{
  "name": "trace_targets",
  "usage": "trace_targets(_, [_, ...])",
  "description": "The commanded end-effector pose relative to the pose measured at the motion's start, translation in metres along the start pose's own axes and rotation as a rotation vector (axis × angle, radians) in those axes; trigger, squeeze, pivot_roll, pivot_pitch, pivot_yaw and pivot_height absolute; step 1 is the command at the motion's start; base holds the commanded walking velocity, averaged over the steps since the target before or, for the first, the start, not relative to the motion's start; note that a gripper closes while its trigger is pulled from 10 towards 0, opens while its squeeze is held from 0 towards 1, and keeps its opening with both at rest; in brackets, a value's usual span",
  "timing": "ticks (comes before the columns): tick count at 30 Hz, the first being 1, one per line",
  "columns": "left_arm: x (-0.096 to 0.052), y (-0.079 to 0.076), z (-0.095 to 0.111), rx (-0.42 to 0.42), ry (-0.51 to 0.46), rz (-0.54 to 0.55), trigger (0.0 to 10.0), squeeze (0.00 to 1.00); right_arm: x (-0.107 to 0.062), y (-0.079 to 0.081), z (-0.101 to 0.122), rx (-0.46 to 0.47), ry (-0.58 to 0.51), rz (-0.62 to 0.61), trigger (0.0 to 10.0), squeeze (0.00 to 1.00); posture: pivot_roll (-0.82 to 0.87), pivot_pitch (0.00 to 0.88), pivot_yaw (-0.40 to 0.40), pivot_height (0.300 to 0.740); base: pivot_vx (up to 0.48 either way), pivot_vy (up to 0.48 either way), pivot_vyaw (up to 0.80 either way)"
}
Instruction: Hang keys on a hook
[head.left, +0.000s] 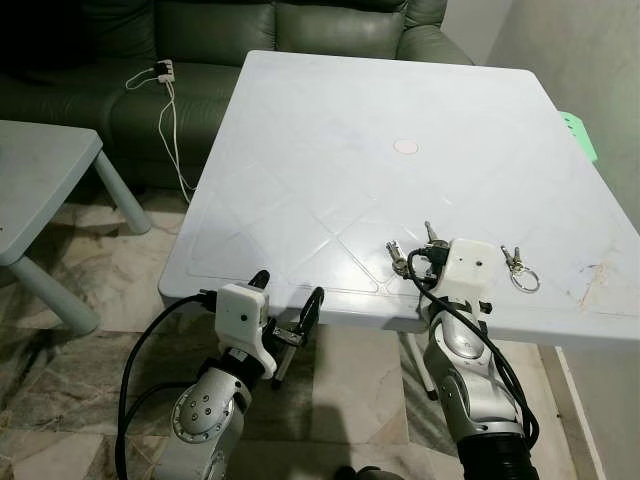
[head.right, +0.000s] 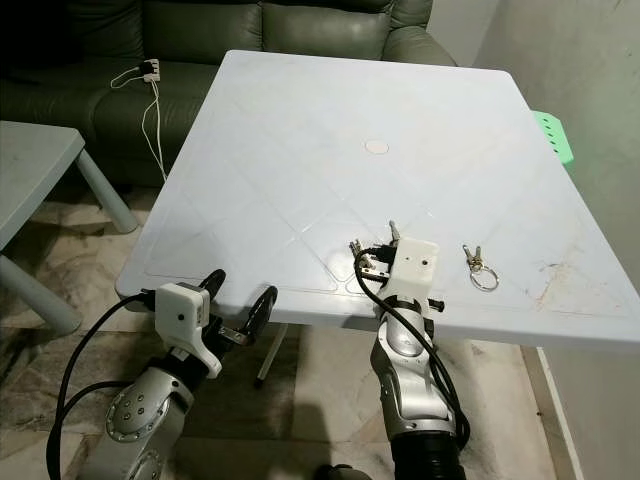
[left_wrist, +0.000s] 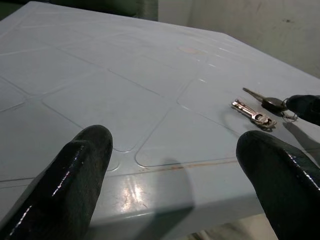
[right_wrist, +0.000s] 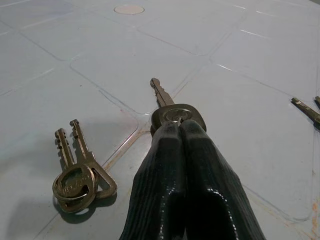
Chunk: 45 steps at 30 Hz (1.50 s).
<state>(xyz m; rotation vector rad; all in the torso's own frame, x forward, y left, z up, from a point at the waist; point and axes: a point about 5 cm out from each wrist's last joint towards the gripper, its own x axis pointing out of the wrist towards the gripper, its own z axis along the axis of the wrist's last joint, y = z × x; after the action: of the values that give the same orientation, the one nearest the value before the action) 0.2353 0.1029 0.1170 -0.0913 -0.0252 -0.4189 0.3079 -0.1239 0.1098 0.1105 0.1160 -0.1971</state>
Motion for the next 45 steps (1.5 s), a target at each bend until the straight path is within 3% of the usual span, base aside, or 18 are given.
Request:
trace_targets(1, [-0.001,-0.005,0.002,0.004,-0.004,-0.018,10.0,0.0,-0.003,0.001,-0.011,-0.012,0.048,-0.006,10.0,0.0,0.06,0.153,-0.099,0.74,0.0,0.0,0.0])
trace_targets(7, [-0.001,-0.006,0.002,0.003,-0.003,-0.021,10.0,0.0,-0.003,0.003,-0.012,0.006,0.048,-0.006,10.0,0.0,0.07,0.144,-0.097,0.74,0.0,0.0,0.0])
trace_targets(8, [-0.001,-0.006,0.002,0.002,-0.003,-0.022,10.0,0.0,-0.003,0.003,-0.012,0.028,0.043,-0.014,10.0,1.0,0.07,0.144,-0.097,0.74,0.0,0.0,0.0])
trace_targets(10, [-0.001,-0.006,0.002,0.002,-0.003,-0.02,10.0,0.0,-0.003,0.002,-0.012,0.007,0.05,-0.02,10.0,1.0,0.07,0.144,-0.097,0.74,0.0,0.0,0.0])
trace_targets(11, [-0.001,-0.006,0.002,0.001,-0.003,-0.019,10.0,0.0,-0.002,0.001,-0.012,-0.036,0.053,-0.035,10.0,0.66,0.07,0.144,-0.097,0.74,0.0,0.0,0.0])
trace_targets(12, [-0.001,-0.006,0.002,0.0,-0.003,-0.019,10.0,0.0,-0.002,0.001,-0.012,-0.039,0.055,-0.037,10.0,0.66,0.07,0.144,-0.097,0.74,0.0,0.0,0.0])
trace_targets(13, [-0.001,-0.006,0.002,0.0,-0.002,-0.019,10.0,0.0,-0.001,0.001,-0.012,-0.034,0.058,-0.038,10.0,0.0,0.07,0.143,-0.098,0.74,0.0,0.0,0.0])
trace_targets(21, [-0.001,-0.006,0.002,-0.002,-0.001,-0.02,10.0,0.0,0.001,0.0,-0.011,-0.043,0.049,-0.058,10.0,0.0,0.07,0.148,-0.095,0.74,0.0,0.0,0.0])
trace_targets(22, [-0.001,-0.006,0.002,-0.002,-0.002,-0.02,10.0,0.0,0.0,0.0,-0.011,-0.043,0.044,-0.06,9.3,0.0,0.07,0.149,-0.094,0.74,0.0,0.0,0.0])
trace_targets(25, [-0.001,-0.006,0.002,-0.003,-0.001,-0.019,10.0,0.0,0.0,0.0,-0.011,-0.037,0.044,-0.061,8.7,0.0,0.07,0.149,-0.094,0.74,0.0,0.0,0.0])
trace_targets(26, [-0.001,-0.006,0.002,-0.004,-0.001,-0.019,10.0,0.0,0.0,0.0,-0.01,-0.022,0.036,-0.061,0.0,0.0,0.07,0.15,-0.095,0.74,0.0,0.0,0.0])
trace_targets(37, [-0.001,-0.006,0.002,-0.004,-0.003,-0.011,10.0,0.0,0.0,0.0,-0.01,-0.038,0.042,-0.06,0.0,0.0,0.07,0.152,-0.095,0.74,0.0,0.0,0.0])
trace_targets(42, [-0.001,-0.005,0.002,-0.001,-0.004,-0.006,10.0,0.0,-0.004,0.0,-0.006,-0.013,-0.016,-0.011,0.0,0.0,0.06,0.153,-0.095,0.74,0.0,0.0,0.0])
trace_targets(45, [-0.001,-0.002,0.002,-0.006,-0.01,0.014,10.0,0.0,-0.009,0.0,0.0,-0.007,-0.096,0.077,0.0,0.0,0.06,0.153,-0.096,0.74,0.0,0.0,0.0])
